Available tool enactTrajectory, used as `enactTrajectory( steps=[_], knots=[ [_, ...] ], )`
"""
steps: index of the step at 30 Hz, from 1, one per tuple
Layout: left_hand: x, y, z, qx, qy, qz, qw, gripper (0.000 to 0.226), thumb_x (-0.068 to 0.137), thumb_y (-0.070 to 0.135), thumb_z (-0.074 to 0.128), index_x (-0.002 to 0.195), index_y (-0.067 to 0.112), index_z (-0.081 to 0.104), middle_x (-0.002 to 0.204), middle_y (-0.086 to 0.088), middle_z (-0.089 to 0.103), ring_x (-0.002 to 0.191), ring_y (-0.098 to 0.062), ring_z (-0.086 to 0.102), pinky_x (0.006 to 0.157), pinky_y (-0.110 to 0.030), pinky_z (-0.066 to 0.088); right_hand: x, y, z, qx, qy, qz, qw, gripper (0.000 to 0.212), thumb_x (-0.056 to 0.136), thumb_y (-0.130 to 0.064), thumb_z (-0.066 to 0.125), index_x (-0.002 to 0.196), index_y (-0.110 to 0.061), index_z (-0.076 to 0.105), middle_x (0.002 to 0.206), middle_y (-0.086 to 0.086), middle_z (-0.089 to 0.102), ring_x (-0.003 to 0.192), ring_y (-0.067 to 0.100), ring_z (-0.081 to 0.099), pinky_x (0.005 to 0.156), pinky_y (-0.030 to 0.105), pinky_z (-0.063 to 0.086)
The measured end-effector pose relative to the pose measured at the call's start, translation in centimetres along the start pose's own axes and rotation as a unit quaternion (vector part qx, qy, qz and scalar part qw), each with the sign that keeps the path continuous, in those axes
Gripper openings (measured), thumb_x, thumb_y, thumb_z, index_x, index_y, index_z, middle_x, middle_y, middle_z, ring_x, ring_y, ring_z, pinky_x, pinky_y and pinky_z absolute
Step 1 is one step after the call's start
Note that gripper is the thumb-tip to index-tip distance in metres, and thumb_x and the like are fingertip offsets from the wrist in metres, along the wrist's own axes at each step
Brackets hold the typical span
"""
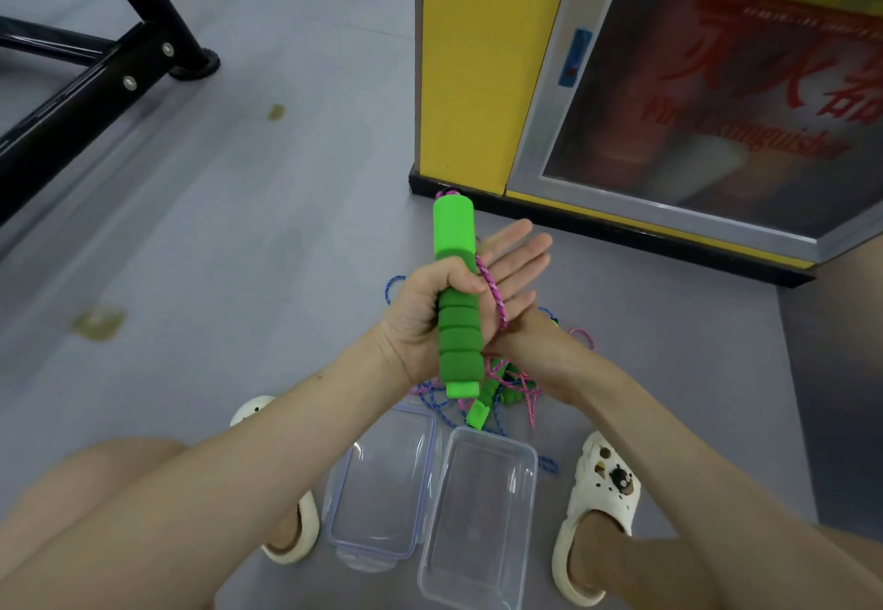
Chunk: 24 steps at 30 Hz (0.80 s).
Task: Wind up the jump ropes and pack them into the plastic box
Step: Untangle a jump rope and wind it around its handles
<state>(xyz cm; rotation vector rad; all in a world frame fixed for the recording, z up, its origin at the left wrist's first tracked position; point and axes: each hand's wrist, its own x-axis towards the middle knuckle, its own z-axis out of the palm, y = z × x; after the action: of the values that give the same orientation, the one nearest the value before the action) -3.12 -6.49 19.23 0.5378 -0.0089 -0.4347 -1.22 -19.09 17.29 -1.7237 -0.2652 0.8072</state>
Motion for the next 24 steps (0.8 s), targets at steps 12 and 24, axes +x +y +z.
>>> enactTrajectory(
  steps=[12,24],
  knots=[
    [0.0,1.6,-0.4,0.533,0.259,-0.018,0.805,0.035,0.073,-0.008,0.057,0.062,0.019,0.037,0.041,0.014,0.037,0.041,0.000,0.034,0.059,-0.027,0.036,0.3,0.2,-1.2,-0.224,-0.012,-0.009,0.975,0.018,0.086,-0.020,0.067,0.073,-0.007,0.068,0.054,0.004,0.060,0.047,0.009,0.051,0.050,0.026,0.041],
    [-1.3,2.0,-1.3,0.607,0.208,-0.182,0.745,0.015,0.074,-0.002,0.061,0.087,0.004,0.060,0.070,-0.012,0.067,0.061,-0.016,0.059,0.057,-0.018,0.044,-0.3,-1.7,-3.0,-0.128,0.028,-0.068,0.989,0.014,0.088,-0.007,0.063,0.082,-0.019,0.069,0.071,0.002,0.067,0.059,-0.002,0.058,0.060,0.013,0.046]
  ],
)
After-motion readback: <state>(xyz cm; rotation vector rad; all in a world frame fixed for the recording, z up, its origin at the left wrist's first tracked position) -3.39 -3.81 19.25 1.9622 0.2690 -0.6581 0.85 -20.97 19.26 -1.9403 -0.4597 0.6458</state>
